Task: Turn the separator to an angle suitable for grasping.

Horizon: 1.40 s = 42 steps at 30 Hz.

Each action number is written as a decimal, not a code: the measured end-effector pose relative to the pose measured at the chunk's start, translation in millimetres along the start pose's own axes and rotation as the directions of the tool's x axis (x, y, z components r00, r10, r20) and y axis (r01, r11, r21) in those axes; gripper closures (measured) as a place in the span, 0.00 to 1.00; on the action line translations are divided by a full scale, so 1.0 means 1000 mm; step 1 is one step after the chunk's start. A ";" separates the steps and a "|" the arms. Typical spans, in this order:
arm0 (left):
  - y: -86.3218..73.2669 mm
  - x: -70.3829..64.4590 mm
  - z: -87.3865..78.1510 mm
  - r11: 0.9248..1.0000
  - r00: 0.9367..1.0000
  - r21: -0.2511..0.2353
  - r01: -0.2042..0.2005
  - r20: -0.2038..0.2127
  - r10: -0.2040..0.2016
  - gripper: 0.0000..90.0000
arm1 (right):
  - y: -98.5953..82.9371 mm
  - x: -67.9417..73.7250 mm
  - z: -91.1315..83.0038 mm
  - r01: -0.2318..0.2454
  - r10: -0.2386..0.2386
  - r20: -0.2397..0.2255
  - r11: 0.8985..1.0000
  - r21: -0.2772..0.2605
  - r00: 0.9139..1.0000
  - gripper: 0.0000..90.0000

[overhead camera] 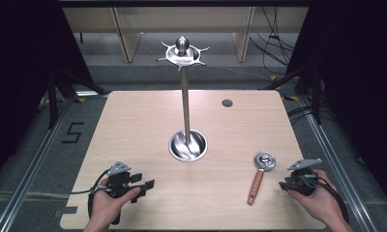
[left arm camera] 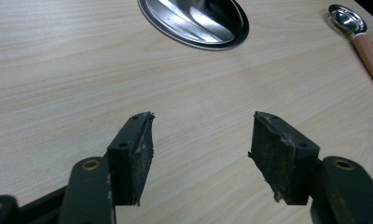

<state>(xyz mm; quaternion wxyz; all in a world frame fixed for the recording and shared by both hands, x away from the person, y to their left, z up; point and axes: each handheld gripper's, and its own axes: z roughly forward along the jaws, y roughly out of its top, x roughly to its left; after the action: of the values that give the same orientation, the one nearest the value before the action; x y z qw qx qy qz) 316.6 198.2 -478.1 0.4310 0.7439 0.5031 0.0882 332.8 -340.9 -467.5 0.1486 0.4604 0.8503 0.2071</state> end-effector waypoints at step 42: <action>0.000 -0.002 0.000 1.000 1.000 -0.002 -0.009 0.014 0.009 0.42 | 0.146 0.011 0.082 0.179 -0.174 -0.046 0.975 0.130 0.984 1.00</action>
<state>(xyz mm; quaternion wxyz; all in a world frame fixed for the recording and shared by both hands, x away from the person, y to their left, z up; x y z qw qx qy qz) 316.1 196.5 -477.8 0.4346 0.7463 0.4969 0.0854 468.8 -242.7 -467.6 0.1206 0.3884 0.9022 0.1438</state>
